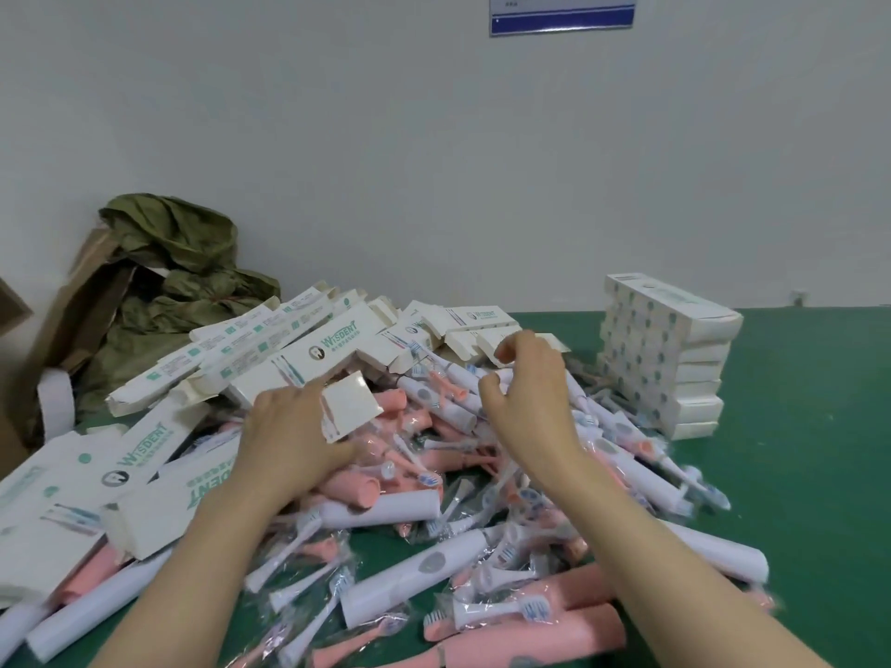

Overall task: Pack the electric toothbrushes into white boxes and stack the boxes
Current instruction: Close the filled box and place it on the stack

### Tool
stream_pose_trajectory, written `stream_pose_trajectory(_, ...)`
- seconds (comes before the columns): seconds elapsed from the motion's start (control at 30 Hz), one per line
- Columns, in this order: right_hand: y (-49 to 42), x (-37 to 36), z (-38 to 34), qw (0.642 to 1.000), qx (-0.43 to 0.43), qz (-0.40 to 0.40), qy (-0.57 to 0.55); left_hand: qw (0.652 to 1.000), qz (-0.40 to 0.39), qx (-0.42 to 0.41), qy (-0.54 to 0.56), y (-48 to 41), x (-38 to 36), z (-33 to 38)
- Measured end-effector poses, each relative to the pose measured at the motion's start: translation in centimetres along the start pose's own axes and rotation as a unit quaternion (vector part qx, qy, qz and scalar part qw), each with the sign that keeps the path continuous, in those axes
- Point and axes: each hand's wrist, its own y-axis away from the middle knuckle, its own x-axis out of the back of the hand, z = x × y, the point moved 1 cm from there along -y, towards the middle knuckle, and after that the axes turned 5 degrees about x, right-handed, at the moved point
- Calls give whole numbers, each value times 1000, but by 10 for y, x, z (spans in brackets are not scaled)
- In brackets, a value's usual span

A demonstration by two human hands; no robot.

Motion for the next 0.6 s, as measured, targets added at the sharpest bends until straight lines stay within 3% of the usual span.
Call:
stream_pose_trajectory(0.13, 11, -15, -6, 981, -86, -72, -159, 996, 64, -62, 26, 14, 5, 3)
stream_pose_trajectory(0.27, 9, -19, -23, 891, -172, -216, -361, 973, 147, -164, 74, 26, 13, 25)
stream_pose_trajectory(0.37, 7, -17, -27, 868, -160, -212, -419, 955, 189, -216, 77, 35, 18, 43)
stream_pose_trajectory(0.5, 9, -8, -10, 825, -244, -120, -495, 971, 200, -113, 73, 30, 28, 25)
stream_pose_trajectory(0.6, 12, -1, 11, 786, -298, -89, -535, 959, 210, 3, 190, 25, 39, -7)
